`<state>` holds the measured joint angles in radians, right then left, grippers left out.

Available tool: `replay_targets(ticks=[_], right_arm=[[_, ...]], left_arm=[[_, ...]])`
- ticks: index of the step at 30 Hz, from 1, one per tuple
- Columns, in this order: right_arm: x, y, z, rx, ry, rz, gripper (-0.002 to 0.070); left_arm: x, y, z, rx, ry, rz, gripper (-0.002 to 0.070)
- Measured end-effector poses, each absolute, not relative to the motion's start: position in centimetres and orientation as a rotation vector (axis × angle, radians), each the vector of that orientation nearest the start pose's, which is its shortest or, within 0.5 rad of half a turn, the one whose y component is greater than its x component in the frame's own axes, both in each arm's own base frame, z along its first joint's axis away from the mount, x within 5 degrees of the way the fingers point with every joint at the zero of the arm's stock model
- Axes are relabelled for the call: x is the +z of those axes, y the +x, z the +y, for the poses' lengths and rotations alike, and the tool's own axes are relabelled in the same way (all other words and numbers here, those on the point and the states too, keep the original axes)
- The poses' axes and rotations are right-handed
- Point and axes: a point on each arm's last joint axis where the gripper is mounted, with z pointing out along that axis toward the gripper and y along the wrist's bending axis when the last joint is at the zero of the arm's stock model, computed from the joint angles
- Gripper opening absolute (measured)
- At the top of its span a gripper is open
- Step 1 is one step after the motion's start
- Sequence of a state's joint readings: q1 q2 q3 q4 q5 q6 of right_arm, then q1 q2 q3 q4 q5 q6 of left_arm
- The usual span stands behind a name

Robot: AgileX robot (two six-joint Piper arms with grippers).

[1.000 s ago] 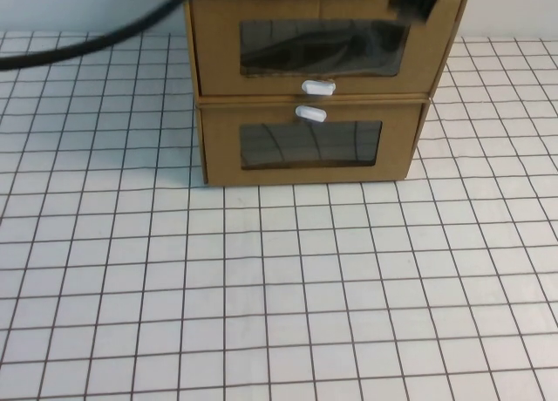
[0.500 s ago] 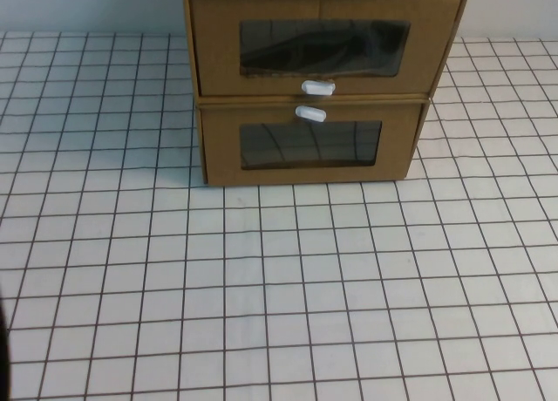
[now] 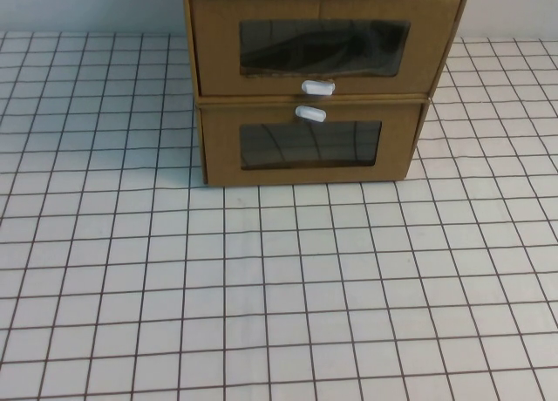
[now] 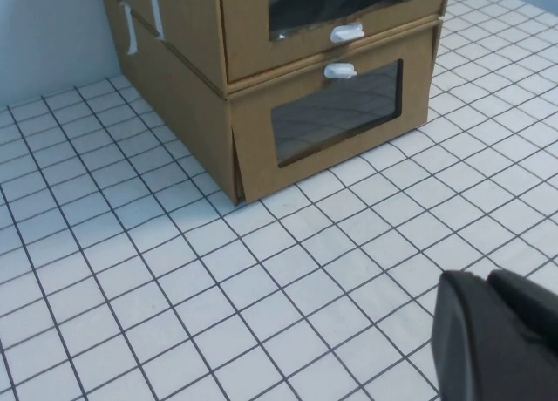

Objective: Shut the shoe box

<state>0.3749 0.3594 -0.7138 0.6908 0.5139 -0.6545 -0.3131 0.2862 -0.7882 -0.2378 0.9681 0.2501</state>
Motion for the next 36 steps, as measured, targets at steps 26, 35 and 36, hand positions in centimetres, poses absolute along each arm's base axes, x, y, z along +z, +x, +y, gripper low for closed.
replay_targets(ticks=[26, 35, 36], right_arm=[[27.0, 2.5, 3.0, 0.413, -0.494, 1.457, -0.0014], [26.6, 2.4, 3.3, 0.43, -0.533, 1.495, -0.0014], [26.5, 2.3, 3.3, 0.431, -0.537, 1.498, -0.0014]], left_arm=[[29.9, 4.8, -2.5, -0.249, 0.437, 1.773, -0.0005], [29.8, 4.9, -2.5, -0.249, 0.436, 1.773, -0.0005], [29.7, 4.9, -2.5, -0.249, 0.436, 1.773, -0.0005]])
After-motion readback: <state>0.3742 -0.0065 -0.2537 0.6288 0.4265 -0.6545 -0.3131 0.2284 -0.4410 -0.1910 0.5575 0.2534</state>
